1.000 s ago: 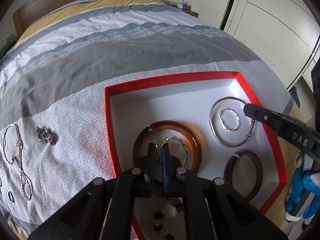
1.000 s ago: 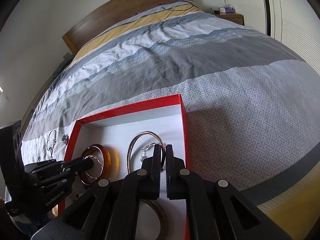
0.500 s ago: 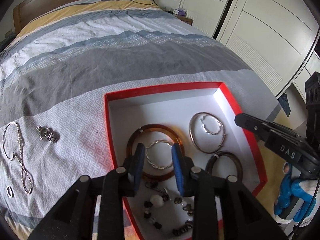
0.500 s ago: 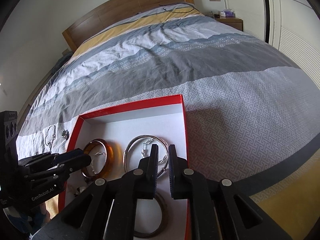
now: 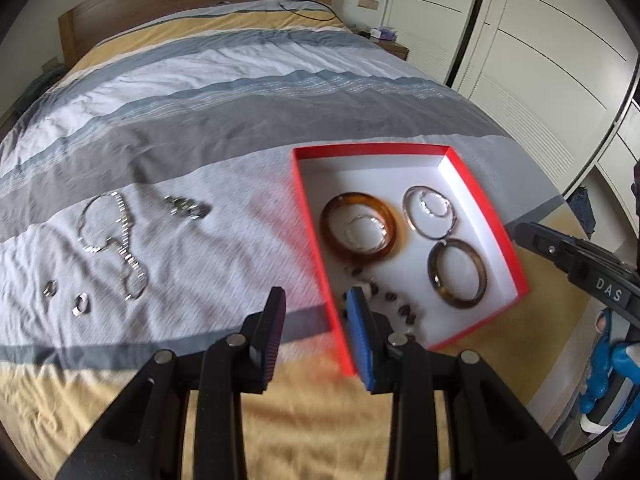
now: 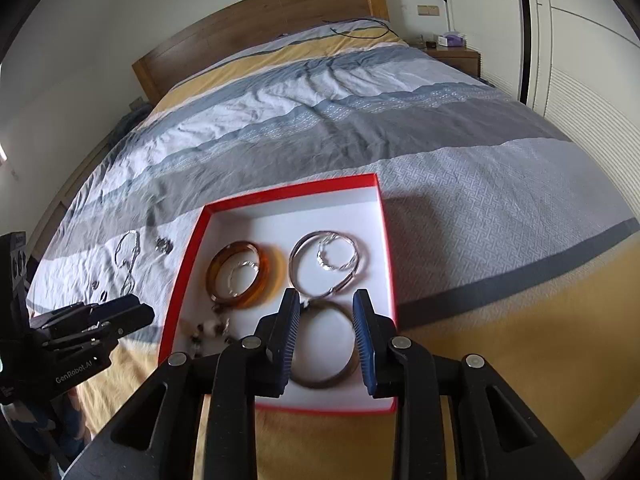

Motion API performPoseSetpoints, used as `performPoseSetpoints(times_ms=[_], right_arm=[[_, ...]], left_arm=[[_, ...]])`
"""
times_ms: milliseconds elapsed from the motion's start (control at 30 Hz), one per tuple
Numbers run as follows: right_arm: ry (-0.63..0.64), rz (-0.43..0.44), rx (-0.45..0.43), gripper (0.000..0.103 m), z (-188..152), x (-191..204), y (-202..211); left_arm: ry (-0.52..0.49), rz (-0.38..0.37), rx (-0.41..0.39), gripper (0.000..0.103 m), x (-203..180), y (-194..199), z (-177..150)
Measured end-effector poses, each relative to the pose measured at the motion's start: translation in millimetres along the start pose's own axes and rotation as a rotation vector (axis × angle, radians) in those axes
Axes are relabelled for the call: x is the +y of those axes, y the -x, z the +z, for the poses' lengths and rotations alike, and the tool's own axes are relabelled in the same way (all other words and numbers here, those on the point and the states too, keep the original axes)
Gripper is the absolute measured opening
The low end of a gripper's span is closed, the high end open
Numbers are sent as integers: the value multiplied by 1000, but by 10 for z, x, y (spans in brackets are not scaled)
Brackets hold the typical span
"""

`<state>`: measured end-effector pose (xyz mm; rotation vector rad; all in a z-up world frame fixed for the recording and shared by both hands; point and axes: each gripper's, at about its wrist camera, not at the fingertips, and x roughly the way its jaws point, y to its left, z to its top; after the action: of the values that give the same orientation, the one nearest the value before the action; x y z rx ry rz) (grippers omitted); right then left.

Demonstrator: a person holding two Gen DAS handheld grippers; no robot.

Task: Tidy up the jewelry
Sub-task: 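Withdraw both grippers from the box toward the remaining jewelry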

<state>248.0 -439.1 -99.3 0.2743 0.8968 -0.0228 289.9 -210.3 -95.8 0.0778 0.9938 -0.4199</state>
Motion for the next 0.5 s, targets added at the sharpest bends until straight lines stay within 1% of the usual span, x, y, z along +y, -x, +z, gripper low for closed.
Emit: performPoseSetpoints(times_ms=[100,200,233,500], right_arm=[[12,1,6,33,-112,120,114],[37,5,13,37,-241,274,228],[45,7,15,38,-281,316,260],[95,22,22,43,-554,682,516]], left_arm=[[25,54,-10,31,107,217,-111],[37,99,-32,39,198,429,-219],[39,113,-40,40,230,508,-260],[64,176,-84,41,391,1013,-555]])
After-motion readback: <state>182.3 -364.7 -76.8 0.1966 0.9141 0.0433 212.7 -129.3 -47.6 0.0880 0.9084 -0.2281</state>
